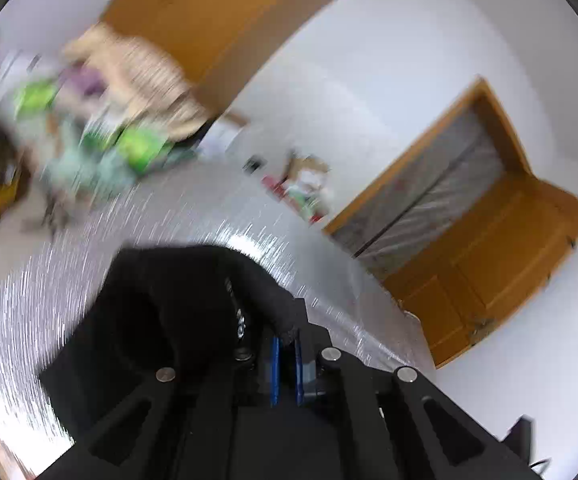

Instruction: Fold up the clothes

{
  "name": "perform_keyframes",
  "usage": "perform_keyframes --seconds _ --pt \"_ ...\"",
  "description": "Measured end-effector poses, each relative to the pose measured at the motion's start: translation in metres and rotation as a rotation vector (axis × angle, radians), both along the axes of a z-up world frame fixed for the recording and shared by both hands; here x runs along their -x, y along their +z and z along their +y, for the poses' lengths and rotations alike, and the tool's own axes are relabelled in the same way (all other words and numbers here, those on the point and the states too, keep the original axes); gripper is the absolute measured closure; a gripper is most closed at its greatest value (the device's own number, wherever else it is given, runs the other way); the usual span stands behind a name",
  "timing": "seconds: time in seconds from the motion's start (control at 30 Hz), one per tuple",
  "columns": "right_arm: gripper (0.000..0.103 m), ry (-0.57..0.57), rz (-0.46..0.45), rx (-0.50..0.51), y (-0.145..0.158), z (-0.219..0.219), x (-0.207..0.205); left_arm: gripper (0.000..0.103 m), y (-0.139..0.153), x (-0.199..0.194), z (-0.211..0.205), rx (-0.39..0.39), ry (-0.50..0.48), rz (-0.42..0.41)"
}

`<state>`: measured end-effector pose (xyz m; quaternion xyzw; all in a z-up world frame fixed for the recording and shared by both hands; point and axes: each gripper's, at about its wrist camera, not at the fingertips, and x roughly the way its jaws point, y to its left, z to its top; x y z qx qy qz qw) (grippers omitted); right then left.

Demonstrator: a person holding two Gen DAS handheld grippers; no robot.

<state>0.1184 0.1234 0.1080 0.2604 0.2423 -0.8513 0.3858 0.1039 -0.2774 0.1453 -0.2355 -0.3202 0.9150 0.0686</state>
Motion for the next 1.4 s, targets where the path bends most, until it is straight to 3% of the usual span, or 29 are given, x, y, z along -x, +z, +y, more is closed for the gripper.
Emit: perform_keyframes --seconds 0.07,0.13,0.2,0.27,0.37,0.57,0.63,0.77,0.83,0.93,0.97,1.03,1.07,1.17,1.4 --pt "0.100 0.039 0.006 0.014 0.009 -0.003 -0.012 0.098 0.016 0.000 -0.002 0.042 -0.023 0.062" --pt "0.100 0.093 -0.032 -0.002 0.002 -0.011 -0.025 0.098 0.007 -0.012 -0.007 0.049 -0.019 0.080" --pt "0.100 0.125 -0.098 -0.046 -0.023 -0.020 -0.032 0.098 -0.020 -0.024 -0.013 0.048 -0.013 0.030" --pt "0.100 0.145 -0.166 -0.092 -0.049 -0.026 -0.036 0.097 -0.058 -0.035 -0.022 0.026 -0.005 -0.071" --pt "0.100 0.156 -0.254 -0.140 -0.080 -0.031 -0.035 0.097 -0.110 -0.058 -0.035 -0.044 0.019 -0.183" --pt "0.100 0.150 -0.306 -0.125 -0.087 -0.030 -0.029 0.097 -0.138 -0.069 -0.041 -0.088 0.041 -0.224" --pt "0.100 0.152 -0.303 -0.119 -0.084 -0.031 -0.030 0.097 -0.131 -0.062 -0.043 -0.075 0.043 -0.220" --pt "0.100 0.175 -0.281 -0.083 -0.072 -0.031 -0.042 0.097 -0.089 -0.065 -0.036 0.024 0.064 -0.106" --pt "0.100 0.178 -0.275 -0.079 -0.071 -0.031 -0.043 0.097 -0.083 -0.064 -0.040 0.028 0.075 -0.083" --pt "0.099 0.125 -0.222 -0.059 -0.067 -0.026 -0.033 0.097 -0.099 -0.057 -0.050 -0.004 0.074 -0.157" --pt "0.096 0.104 -0.202 -0.051 -0.066 -0.024 -0.029 0.097 -0.108 -0.057 -0.051 -0.017 0.070 -0.184" --pt "0.074 0.062 -0.162 -0.035 -0.063 -0.020 -0.022 0.097 -0.125 -0.059 -0.051 -0.042 0.062 -0.231" --pt "0.068 0.041 -0.142 -0.027 -0.061 -0.018 -0.018 0.097 -0.131 -0.061 -0.051 -0.046 0.064 -0.244" --pt "0.065 0.035 -0.063 -0.089 -0.065 -0.019 -0.004 0.097 -0.130 -0.065 -0.051 -0.065 0.068 -0.232" --pt "0.065 0.109 -0.045 -0.252 -0.093 -0.034 0.014 0.097 -0.095 -0.062 -0.050 -0.041 0.058 -0.159"
